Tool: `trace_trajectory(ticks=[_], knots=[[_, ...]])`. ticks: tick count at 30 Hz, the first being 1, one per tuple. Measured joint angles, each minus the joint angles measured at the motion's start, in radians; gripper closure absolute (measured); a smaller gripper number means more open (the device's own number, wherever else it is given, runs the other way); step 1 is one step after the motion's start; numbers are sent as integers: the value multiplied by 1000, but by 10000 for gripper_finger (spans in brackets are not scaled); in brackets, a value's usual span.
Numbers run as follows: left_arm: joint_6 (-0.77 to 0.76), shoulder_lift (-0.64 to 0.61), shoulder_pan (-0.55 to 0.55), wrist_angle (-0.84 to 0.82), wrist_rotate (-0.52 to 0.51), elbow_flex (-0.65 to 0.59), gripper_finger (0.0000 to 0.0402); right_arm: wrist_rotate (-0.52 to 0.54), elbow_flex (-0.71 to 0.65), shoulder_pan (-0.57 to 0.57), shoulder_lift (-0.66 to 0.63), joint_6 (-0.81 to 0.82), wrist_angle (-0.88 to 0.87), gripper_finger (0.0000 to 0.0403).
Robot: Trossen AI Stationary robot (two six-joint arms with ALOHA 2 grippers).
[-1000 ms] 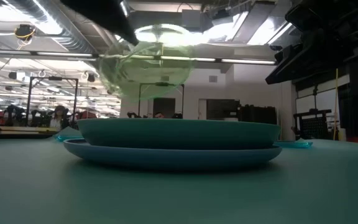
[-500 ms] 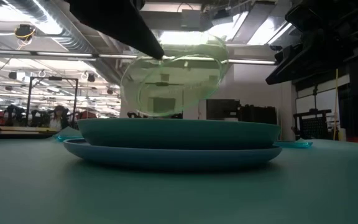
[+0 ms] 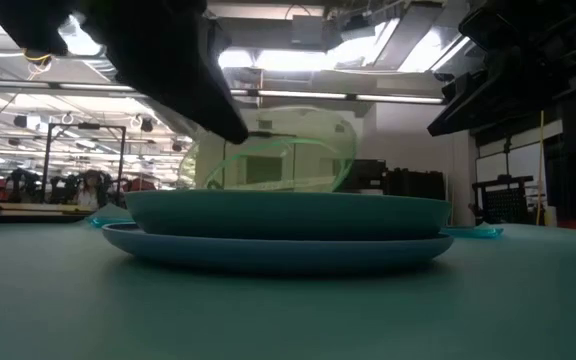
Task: Stack plastic plates
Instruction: Stack the light green plate on top of the white plate
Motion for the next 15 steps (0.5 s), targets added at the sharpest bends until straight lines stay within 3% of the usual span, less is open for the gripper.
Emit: trace_trajectory(ticks=[15], knots=[[-37, 16, 22, -2, 46, 0, 376, 0, 0, 0, 0, 0, 0, 276]])
